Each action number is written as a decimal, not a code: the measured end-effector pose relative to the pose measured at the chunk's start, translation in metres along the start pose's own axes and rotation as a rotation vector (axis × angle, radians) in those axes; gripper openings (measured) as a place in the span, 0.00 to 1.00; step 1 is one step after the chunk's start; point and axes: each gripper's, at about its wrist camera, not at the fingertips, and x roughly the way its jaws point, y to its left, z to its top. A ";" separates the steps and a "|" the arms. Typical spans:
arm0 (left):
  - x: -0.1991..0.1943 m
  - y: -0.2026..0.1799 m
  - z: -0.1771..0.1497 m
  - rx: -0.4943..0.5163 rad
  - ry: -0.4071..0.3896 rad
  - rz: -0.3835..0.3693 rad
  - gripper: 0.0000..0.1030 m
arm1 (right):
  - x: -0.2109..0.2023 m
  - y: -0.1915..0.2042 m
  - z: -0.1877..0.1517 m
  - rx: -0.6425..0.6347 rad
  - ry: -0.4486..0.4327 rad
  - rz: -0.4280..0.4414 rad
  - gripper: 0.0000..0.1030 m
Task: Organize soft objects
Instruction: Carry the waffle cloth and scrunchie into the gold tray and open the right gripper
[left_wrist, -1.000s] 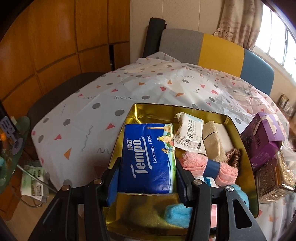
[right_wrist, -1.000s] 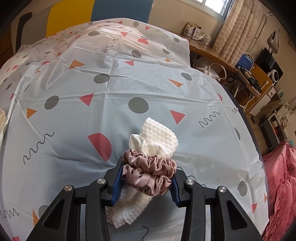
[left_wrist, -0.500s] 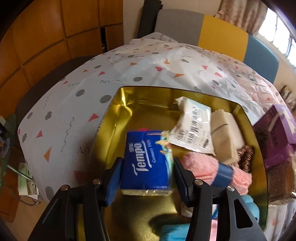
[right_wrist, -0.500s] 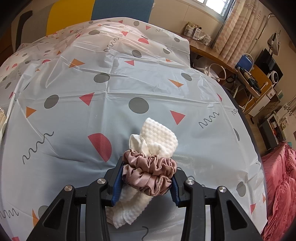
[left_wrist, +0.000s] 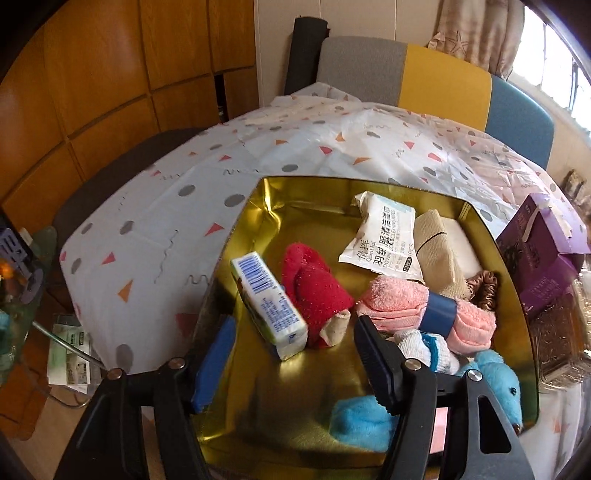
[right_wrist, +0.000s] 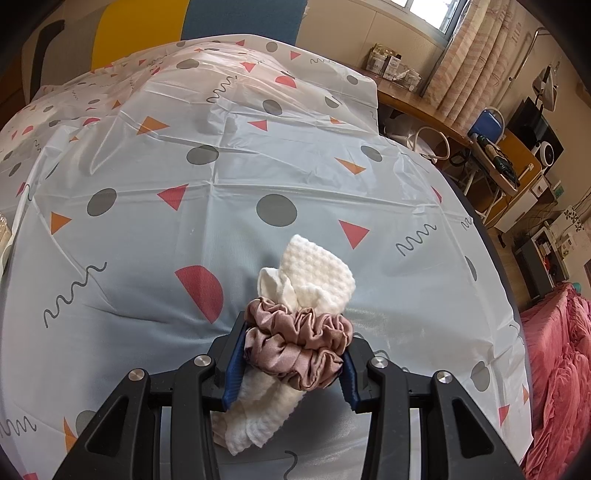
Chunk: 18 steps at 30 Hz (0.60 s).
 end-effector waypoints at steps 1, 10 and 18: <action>-0.004 0.000 -0.001 0.000 -0.011 0.003 0.65 | 0.000 0.000 0.000 -0.001 0.000 -0.001 0.41; -0.037 -0.003 -0.002 -0.012 -0.111 0.006 0.68 | 0.000 -0.001 0.002 0.028 0.019 0.004 0.38; -0.054 -0.009 -0.005 0.010 -0.154 -0.007 0.75 | 0.002 -0.008 0.003 0.093 0.046 0.040 0.38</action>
